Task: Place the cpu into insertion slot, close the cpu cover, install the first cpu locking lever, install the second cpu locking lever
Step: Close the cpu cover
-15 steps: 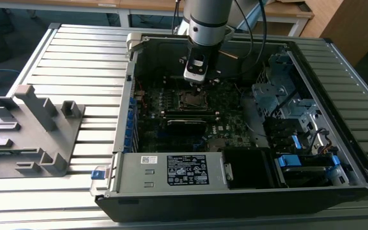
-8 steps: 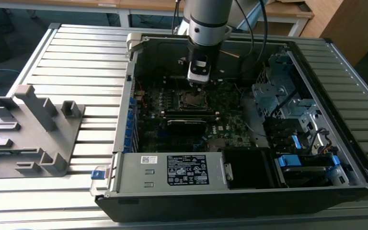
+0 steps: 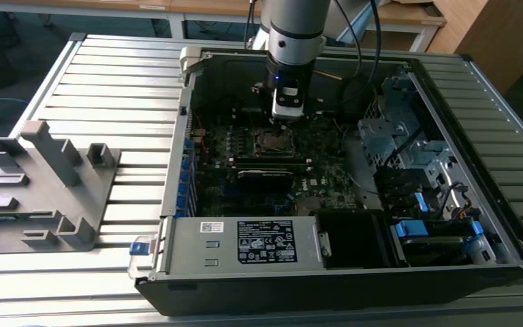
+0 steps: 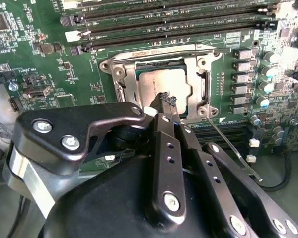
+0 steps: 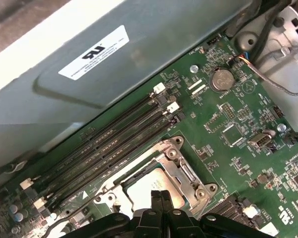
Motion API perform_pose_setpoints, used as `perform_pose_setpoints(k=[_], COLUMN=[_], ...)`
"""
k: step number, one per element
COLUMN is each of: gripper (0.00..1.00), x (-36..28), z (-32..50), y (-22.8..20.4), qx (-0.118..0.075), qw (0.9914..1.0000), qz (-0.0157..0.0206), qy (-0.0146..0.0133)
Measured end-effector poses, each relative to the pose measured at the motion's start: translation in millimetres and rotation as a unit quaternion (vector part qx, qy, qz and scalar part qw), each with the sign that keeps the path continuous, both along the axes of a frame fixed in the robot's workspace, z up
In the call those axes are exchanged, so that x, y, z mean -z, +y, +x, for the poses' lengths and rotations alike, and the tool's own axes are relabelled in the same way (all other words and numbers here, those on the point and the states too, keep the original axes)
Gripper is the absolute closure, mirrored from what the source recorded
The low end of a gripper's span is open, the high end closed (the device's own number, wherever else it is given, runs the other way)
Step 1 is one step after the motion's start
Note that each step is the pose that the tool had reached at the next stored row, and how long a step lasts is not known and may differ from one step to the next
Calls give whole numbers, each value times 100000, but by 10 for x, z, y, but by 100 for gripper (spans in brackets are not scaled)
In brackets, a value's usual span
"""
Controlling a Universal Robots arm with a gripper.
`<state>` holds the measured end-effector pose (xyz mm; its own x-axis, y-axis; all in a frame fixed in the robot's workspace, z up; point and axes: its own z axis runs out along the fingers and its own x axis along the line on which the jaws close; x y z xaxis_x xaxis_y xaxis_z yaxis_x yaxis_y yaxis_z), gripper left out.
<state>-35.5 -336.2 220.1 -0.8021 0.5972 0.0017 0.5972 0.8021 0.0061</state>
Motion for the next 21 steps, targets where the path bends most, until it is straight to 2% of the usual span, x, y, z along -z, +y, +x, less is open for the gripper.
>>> perform_pose_setpoints(k=[8, 12, 15, 21], gripper=[89, 89, 89, 89], x=[0, 3, 4, 5], z=[0, 0, 0, 0], y=[0, 0, 0, 0], qx=[-258, -2592, -4836, -4984], qw=[100000, 99966, 99883, 99876], qz=[1, 2, -2, -1], qy=[-1, -2, 2, 1])
